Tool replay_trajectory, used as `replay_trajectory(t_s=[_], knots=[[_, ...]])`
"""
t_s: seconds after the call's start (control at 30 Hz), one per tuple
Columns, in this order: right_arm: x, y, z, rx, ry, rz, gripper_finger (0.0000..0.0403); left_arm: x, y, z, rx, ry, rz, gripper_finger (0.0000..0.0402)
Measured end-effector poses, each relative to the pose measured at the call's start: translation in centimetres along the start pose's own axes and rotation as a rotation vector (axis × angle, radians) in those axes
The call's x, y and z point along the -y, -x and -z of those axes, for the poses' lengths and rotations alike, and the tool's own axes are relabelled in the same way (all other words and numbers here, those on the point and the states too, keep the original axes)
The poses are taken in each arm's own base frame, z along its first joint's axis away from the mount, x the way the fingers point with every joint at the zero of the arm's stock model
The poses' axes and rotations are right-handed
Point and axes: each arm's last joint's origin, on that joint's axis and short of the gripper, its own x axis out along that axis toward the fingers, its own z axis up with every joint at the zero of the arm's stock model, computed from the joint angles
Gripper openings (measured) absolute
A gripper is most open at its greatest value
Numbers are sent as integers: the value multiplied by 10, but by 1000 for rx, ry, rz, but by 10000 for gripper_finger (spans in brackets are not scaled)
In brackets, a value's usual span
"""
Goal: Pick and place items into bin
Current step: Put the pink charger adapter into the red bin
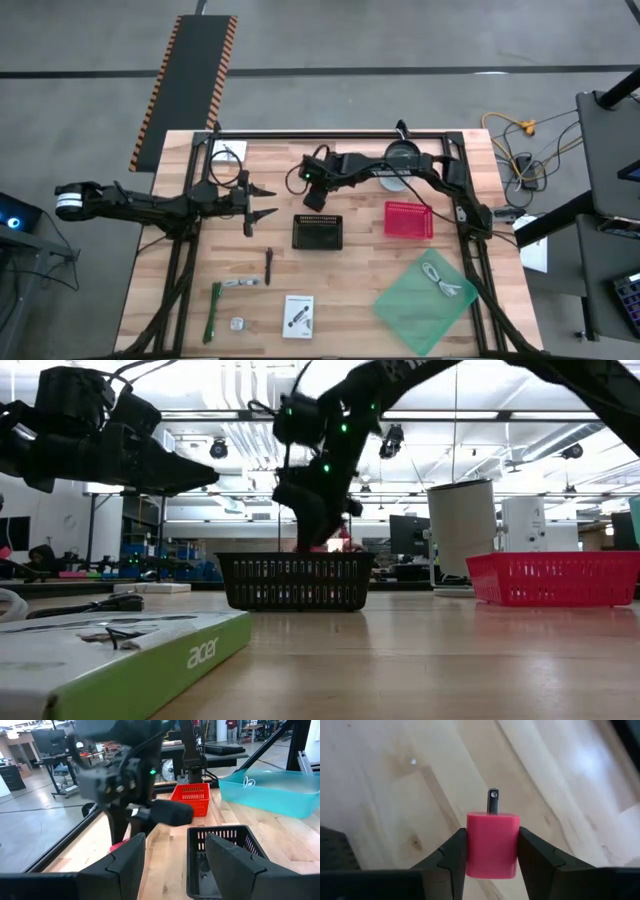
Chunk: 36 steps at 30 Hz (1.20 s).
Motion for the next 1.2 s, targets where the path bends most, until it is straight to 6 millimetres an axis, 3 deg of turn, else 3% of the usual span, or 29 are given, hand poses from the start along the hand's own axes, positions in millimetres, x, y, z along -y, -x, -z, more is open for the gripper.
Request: replay_trajectory(t_s=[0.17,0.37,0.53,0.93,1.2], knots=[[-23,32,0,119,63,158,129,0,0,-1,3,4,0,192],[-46,76,7,197,103,106,129,0,1,-2,16,4,-2,192],[-54,104,28,264,121,55,129,0,2,-4,29,4,-4,192],[-36,111,102,454,4,-61,128,-1,2,-5,35,4,-5,192],[-26,111,130,618,-56,-131,128,0,2,-4,34,4,-5,192]])
